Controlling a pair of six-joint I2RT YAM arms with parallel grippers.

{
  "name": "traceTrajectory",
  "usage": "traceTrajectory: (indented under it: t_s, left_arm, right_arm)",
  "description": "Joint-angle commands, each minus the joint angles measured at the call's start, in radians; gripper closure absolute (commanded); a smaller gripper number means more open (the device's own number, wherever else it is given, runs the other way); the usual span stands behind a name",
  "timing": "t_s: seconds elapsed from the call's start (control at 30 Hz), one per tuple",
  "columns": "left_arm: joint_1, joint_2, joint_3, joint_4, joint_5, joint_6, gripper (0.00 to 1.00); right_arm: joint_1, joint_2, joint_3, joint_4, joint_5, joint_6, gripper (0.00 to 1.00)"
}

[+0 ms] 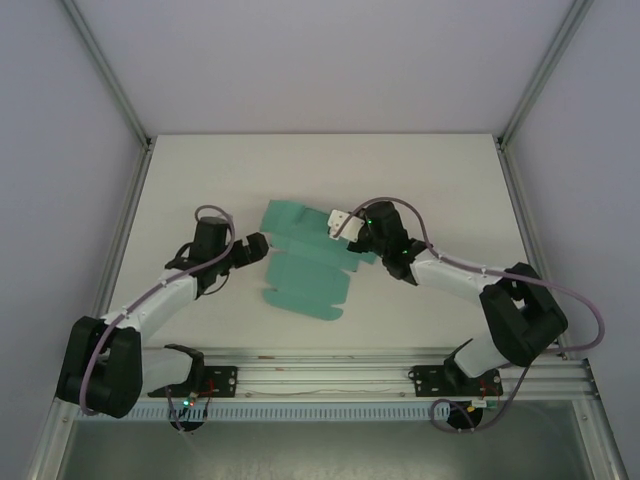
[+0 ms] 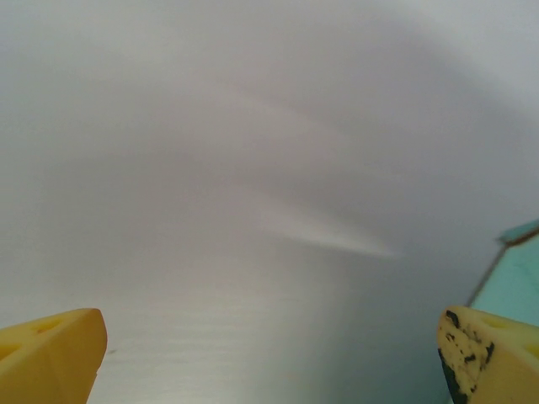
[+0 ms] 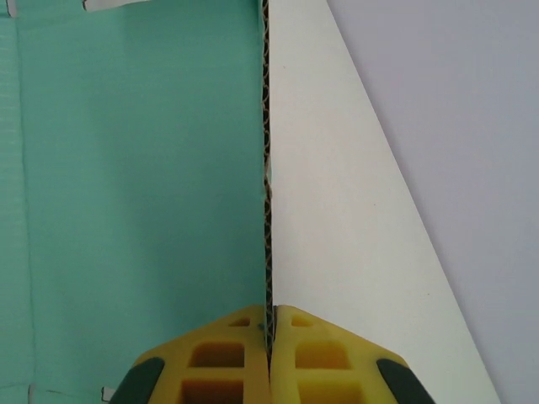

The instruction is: Assemble paper box

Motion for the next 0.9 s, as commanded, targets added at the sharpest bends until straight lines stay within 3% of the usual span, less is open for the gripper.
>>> traceTrajectory:
  t_s: [0.0,0.1,0.33,0.6,0.87]
  left_arm:
    - [0.021,-0.019,-0.032,0.000,-0.082,0.013,0.00]
    - [0.023,0.000,-0.044,0.030,-0.102,0.020,0.00]
    - [0.023,0.052,-0.069,0.193,0.097,0.101,0.00]
    - [0.018,0.010,-0.133,0.308,0.239,0.139,0.00]
    - [-0.039,0.048,-0.126,0.367,0.289,0.194,0.00]
  right_arm:
    - [-0.003,-0.016,-0.006,-0.035,-0.050,0.031,1.00]
    - [-0.004,-0.009,0.002,-0.054,-0.051,0.035,1.00]
    - [-0.011,-0.008,0.008,-0.050,-0.077,0.072,1.00]
    - [-0.023,-0.005,0.027,-0.080,-0.101,0.110,1.00]
    - [-0.027,-0.008,0.028,-0.080,-0.163,0.133,1.00]
